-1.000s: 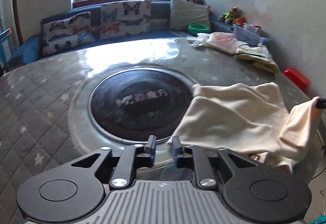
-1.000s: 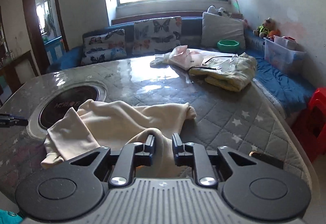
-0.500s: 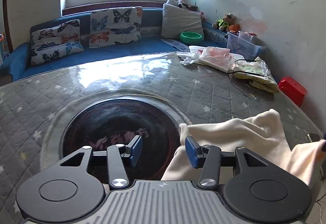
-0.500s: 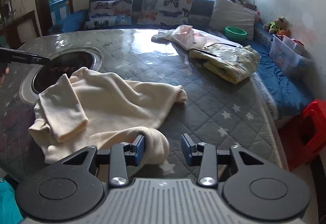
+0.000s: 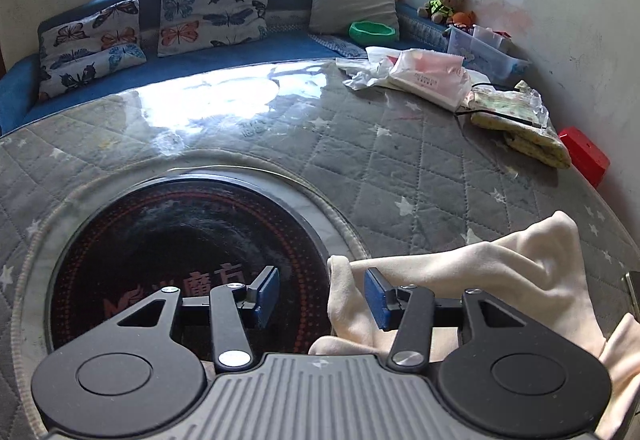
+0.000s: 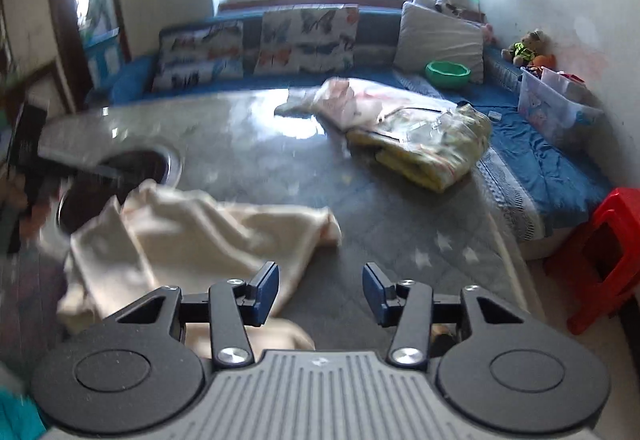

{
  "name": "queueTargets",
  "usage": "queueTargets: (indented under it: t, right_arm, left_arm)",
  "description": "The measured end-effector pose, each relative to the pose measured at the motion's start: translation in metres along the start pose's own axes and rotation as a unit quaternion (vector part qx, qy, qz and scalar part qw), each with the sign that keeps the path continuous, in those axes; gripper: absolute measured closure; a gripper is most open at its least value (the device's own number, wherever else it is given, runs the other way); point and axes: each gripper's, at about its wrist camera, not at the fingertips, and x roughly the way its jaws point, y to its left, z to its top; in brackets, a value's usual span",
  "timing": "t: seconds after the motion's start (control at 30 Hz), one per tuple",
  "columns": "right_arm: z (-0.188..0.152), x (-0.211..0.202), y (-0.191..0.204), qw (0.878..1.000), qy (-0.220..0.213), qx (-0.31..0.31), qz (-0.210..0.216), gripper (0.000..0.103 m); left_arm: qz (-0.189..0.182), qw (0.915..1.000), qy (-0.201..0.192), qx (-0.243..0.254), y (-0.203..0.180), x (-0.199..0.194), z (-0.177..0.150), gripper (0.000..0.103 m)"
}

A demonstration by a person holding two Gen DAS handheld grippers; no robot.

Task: Fold clothes

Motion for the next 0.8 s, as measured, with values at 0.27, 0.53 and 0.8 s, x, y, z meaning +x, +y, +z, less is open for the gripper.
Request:
queueTargets:
  t: [0.27,0.53,0.8]
  right_arm:
    - [0.027,0.085,-0.004,0.999,0.000,0.040,0.024,0.057]
    - [0.033,0.155,-0.008,0.996,0.030,0.081,0.027,0.057]
    - [0.029,0.145,-0.003,0.996,0.011,0.084,0.038,0.097]
  left_arm:
    - [-0.025,0.9996,0.013,-0.009,0.004,0.014,-0.002,0.054]
    - [-0.058,0.9983,0.010,0.000,0.005,0.019,-0.007,0.076]
    - [-0.093,0.9956,-0.011,-0.004,0.002,0.019,0.002,0.094]
